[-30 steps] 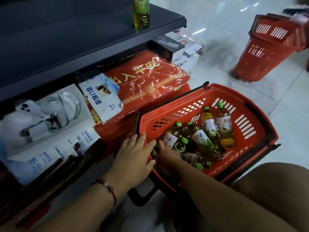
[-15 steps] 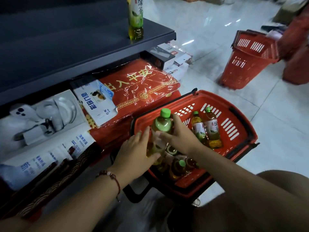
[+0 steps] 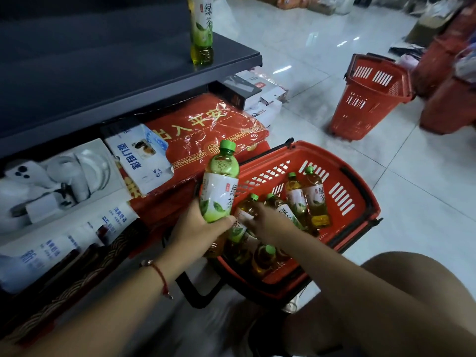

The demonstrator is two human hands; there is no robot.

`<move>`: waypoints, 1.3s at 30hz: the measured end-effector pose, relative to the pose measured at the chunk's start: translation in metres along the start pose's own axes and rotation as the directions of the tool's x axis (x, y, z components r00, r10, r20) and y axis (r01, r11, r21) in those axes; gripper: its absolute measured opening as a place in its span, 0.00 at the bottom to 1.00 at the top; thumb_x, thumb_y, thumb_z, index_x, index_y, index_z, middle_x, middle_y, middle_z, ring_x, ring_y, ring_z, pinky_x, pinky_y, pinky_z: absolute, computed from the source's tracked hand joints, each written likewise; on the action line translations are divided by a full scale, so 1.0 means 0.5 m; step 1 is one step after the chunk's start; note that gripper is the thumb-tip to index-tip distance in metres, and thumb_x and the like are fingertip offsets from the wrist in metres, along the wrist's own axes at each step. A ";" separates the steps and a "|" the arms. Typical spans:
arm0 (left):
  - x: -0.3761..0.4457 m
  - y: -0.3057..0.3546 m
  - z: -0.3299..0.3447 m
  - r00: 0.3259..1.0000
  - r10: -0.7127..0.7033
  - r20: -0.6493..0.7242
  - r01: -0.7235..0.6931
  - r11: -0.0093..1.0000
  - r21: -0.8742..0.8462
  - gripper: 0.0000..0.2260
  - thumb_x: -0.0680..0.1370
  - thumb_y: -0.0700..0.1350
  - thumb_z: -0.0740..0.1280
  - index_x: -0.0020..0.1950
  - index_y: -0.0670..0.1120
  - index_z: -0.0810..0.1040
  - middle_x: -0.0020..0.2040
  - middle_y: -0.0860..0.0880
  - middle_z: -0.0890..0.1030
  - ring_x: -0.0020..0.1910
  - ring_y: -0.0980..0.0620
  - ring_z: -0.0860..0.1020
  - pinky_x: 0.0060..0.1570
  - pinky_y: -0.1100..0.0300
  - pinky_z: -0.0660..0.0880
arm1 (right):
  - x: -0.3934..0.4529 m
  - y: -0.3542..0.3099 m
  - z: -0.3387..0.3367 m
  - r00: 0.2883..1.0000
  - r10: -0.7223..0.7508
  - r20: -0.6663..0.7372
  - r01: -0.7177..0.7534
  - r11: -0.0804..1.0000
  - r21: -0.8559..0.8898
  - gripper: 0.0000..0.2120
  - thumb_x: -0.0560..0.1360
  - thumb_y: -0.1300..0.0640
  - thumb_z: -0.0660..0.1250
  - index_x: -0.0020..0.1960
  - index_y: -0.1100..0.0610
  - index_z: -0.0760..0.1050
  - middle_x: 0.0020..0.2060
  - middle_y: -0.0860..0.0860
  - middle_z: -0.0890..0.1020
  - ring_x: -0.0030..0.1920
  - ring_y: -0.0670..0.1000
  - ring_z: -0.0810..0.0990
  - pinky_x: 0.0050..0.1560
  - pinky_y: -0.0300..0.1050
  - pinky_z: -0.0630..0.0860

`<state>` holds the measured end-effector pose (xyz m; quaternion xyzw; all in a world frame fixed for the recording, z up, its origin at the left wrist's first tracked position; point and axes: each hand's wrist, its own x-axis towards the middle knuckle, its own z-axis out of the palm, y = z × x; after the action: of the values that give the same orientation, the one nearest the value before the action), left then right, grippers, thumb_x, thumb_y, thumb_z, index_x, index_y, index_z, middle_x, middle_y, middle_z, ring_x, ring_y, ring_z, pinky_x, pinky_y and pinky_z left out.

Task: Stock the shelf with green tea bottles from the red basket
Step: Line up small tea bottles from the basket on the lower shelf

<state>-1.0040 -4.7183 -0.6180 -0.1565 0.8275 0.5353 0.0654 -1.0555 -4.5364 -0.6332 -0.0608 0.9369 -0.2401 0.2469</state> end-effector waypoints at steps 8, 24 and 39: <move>0.001 -0.030 -0.031 1.000 0.014 0.022 -0.014 0.999 0.033 0.21 0.68 0.54 0.78 0.56 0.56 0.74 0.50 0.56 0.82 0.48 0.58 0.81 0.44 0.59 0.76 | 0.064 0.113 0.119 0.961 0.211 0.176 -0.097 0.860 -0.500 0.15 0.80 0.54 0.60 0.63 0.58 0.75 0.57 0.54 0.81 0.58 0.56 0.80 0.55 0.49 0.78; -0.054 0.045 -0.102 0.973 0.223 0.058 -0.221 0.975 -0.031 0.29 0.68 0.51 0.80 0.60 0.68 0.68 0.56 0.64 0.79 0.52 0.70 0.77 0.50 0.68 0.73 | -0.113 -0.053 -0.204 0.922 -0.308 -0.233 0.358 0.909 0.213 0.12 0.69 0.49 0.77 0.49 0.53 0.84 0.47 0.43 0.83 0.45 0.39 0.81 0.45 0.35 0.77; -0.126 0.054 -0.204 0.974 0.199 -0.110 -0.214 0.967 -0.142 0.28 0.64 0.57 0.79 0.60 0.64 0.72 0.53 0.63 0.83 0.51 0.67 0.80 0.54 0.58 0.76 | -0.109 -0.131 -0.103 0.807 0.018 0.591 -0.587 -0.091 0.804 0.38 0.77 0.32 0.56 0.48 0.70 0.77 0.36 0.64 0.81 0.32 0.61 0.83 0.33 0.61 0.82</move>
<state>-0.9472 -4.7885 -0.5348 -0.0991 0.7980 0.5929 -0.0422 -1.0337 -4.5598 -0.5388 0.3054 0.3981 -0.7399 0.4481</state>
